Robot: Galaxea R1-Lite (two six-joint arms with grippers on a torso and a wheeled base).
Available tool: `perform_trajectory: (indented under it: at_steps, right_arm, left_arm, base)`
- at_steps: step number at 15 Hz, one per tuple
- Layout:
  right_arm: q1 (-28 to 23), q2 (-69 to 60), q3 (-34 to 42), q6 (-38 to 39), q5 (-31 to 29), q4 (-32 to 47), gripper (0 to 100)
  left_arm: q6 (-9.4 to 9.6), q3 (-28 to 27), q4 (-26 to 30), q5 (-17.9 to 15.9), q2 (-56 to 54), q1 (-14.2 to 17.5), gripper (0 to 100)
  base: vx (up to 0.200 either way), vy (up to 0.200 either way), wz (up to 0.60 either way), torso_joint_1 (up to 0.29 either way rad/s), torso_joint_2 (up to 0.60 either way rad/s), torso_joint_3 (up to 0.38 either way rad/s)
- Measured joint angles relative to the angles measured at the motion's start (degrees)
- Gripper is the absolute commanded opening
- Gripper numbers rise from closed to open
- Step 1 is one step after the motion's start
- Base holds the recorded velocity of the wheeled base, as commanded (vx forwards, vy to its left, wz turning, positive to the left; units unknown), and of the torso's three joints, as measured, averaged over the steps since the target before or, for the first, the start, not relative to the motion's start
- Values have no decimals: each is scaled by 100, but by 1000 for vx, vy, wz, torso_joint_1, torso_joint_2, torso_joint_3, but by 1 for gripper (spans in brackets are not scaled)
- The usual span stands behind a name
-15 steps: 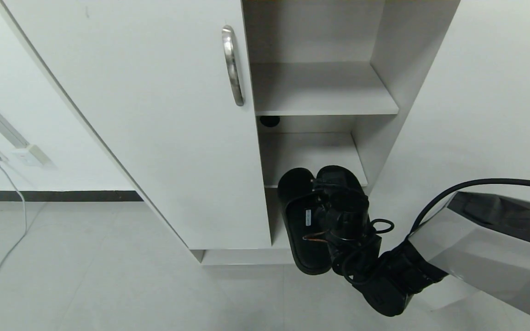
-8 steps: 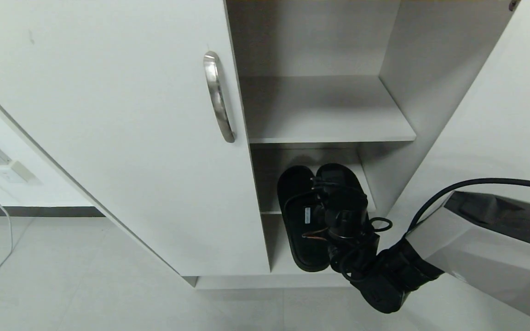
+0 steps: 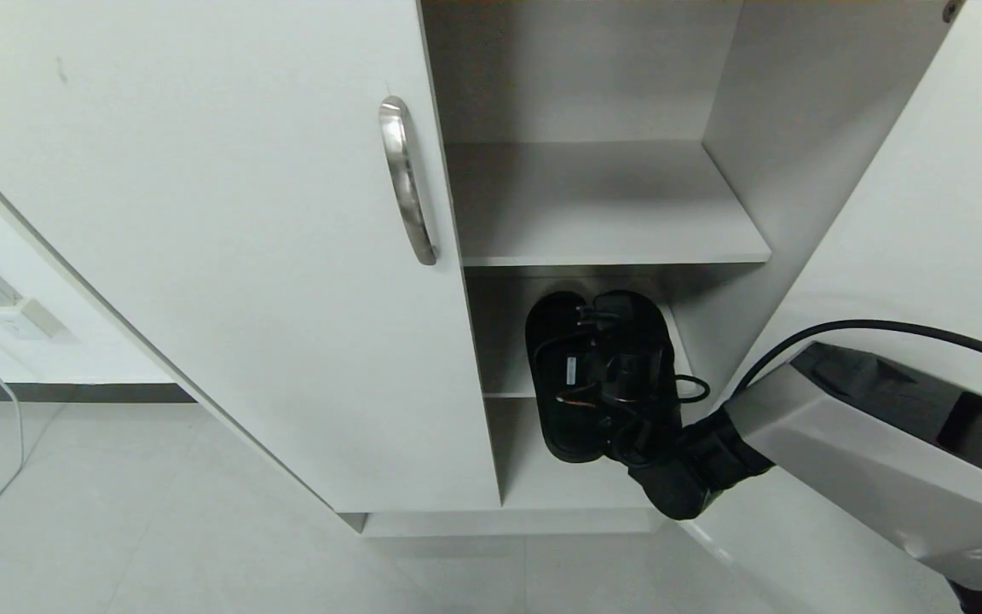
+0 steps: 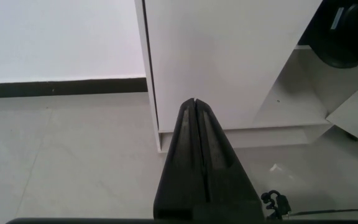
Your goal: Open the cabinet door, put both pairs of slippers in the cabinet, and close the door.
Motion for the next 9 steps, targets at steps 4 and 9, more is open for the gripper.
perform_trajectory:
  at_steps: [4, 9]
  right_arm:
    - [-140, 174, -521, -2, 2, 271, 0]
    - [-218, 334, -992, -2, -5, 558, 0]
  left_arm:
    - [-9, 0, 0, 0, 0, 2, 0]
    - [-5, 0, 0, 0, 0, 2, 0]
  base:
    - [0, 0, 0, 0, 0, 0]
    - [0, 0, 0, 0, 0, 0]
